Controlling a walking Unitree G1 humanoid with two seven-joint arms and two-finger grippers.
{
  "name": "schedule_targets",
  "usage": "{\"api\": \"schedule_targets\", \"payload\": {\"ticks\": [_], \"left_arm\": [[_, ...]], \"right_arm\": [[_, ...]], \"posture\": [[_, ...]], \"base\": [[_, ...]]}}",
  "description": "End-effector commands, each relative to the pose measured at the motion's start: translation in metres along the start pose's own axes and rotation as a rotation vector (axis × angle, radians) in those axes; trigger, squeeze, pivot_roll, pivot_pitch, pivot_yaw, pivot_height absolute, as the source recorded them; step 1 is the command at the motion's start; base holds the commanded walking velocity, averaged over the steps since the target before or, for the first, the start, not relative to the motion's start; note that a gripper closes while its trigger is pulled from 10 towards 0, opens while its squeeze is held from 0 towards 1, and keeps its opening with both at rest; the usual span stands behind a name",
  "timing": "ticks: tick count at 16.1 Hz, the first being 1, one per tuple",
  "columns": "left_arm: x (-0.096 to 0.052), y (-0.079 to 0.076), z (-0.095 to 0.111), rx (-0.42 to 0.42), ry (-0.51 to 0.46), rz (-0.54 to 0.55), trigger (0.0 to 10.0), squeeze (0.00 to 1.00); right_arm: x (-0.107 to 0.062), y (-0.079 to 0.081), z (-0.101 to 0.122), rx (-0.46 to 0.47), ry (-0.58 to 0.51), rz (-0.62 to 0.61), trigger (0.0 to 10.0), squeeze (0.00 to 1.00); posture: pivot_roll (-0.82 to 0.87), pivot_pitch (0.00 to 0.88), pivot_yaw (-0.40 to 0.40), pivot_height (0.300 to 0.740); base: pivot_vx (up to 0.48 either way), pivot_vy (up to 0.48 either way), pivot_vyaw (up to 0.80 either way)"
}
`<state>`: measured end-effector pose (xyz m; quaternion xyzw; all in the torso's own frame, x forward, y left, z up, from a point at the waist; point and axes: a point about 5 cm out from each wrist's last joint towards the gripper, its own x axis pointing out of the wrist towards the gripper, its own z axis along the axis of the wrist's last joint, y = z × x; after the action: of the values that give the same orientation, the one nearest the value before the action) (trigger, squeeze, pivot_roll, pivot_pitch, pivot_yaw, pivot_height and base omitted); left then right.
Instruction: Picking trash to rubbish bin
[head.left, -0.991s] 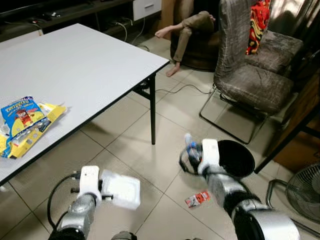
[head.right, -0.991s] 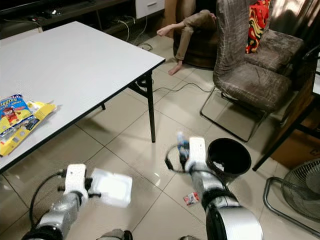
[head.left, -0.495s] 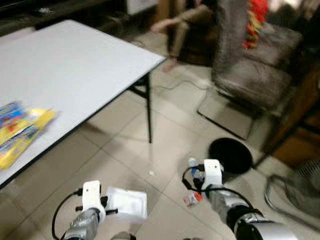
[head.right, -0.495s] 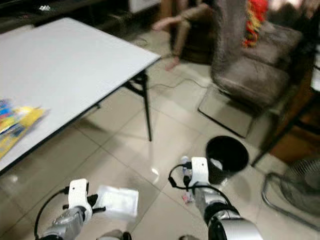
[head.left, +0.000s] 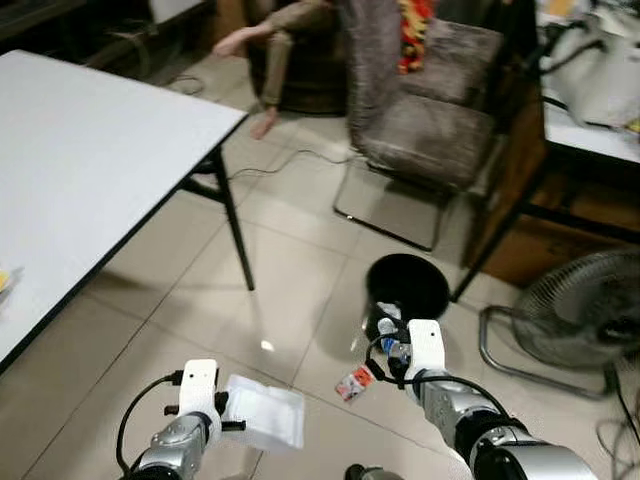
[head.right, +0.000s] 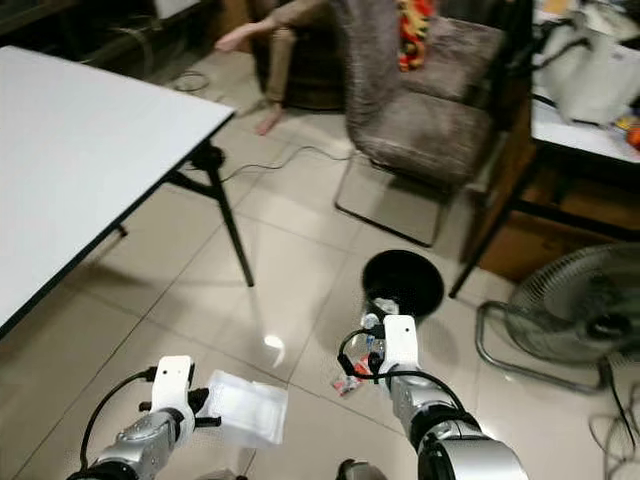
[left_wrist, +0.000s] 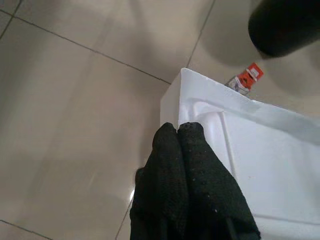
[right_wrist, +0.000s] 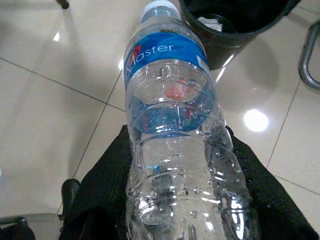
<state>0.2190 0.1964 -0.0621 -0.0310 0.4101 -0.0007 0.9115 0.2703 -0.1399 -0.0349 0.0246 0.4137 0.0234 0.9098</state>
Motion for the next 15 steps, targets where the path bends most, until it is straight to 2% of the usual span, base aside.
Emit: {"api": "schedule_targets", "payload": {"ticks": [1,15], "left_arm": [[-0.0010,0.0015,-0.0059,0.005,0.026,-0.003,10.0,0.00],[-0.0010,0.0009,-0.0082,0.010,0.048,-0.010,10.0,0.00]], "right_arm": [[-0.0001,-0.0009,-0.0015,-0.007,0.009,-0.003,10.0,0.00],[-0.0001,0.0008,-0.0028,-0.015,0.017,0.004,10.0,0.00]], "posture": [[0.03,0.085,-0.003,0.740],[0.03,0.087,-0.001,0.740]], "base": [[0.000,0.000,-0.76],[0.000,0.000,-0.76]]}}
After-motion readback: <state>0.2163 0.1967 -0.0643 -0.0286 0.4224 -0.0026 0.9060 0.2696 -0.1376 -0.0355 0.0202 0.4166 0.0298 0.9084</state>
